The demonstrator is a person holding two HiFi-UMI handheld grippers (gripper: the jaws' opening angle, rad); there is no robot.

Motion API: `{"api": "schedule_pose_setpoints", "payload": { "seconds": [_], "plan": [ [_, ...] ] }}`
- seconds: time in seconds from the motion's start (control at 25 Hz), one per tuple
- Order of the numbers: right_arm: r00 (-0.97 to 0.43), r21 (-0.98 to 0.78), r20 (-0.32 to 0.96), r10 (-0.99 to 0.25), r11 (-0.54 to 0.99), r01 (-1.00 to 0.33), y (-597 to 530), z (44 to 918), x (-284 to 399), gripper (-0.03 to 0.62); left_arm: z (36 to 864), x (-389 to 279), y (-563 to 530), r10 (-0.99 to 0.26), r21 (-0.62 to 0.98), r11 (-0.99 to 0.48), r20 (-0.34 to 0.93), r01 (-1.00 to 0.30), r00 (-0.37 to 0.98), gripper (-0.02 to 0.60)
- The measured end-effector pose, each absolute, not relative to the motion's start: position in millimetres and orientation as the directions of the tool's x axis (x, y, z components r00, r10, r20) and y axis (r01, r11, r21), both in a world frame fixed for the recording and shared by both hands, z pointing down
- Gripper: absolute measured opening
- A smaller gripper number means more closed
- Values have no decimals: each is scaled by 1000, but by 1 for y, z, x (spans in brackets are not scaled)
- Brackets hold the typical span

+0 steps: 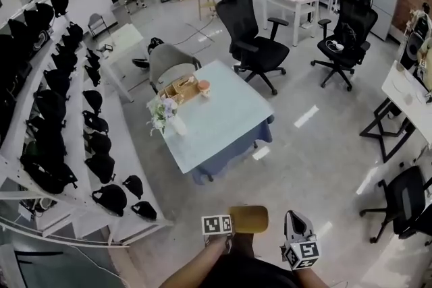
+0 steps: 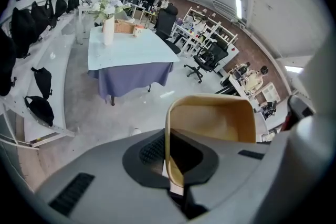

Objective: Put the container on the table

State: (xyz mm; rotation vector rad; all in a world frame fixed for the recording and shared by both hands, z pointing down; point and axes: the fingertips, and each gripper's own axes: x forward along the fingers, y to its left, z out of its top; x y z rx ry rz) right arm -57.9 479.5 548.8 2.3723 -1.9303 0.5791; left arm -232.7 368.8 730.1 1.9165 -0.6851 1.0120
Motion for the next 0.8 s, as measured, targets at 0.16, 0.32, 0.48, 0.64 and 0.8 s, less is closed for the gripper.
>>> {"api": "schedule_pose_setpoints", "payload": {
  "seconds": [0.16,0.32,0.48,0.64,0.8],
  "plan": [
    [156,-153,317,-935,-213,-965,424,545,-33,-2,733,-207,324,-64,432,-493,847,-755,527,8],
    [129,-137,341,-931,-185,-973,372,540,-15,-2,734,-186,280,-52,445,-494,842,-747,537,8],
    [106,-139,357,-928,-165,-976,319,537,3,-2,733,-173,236,-47,449,-500,840,-740,541,8],
    [116,-143,369,-922,-180,-973,278,537,20,-2,734,-157,202,-23,445,-536,842,-718,539,8],
    [105,-124,362,-926,-160,-979,243,537,31,-2,737,-142,173,-17,465,-516,835,-720,551,8]
  ]
}}
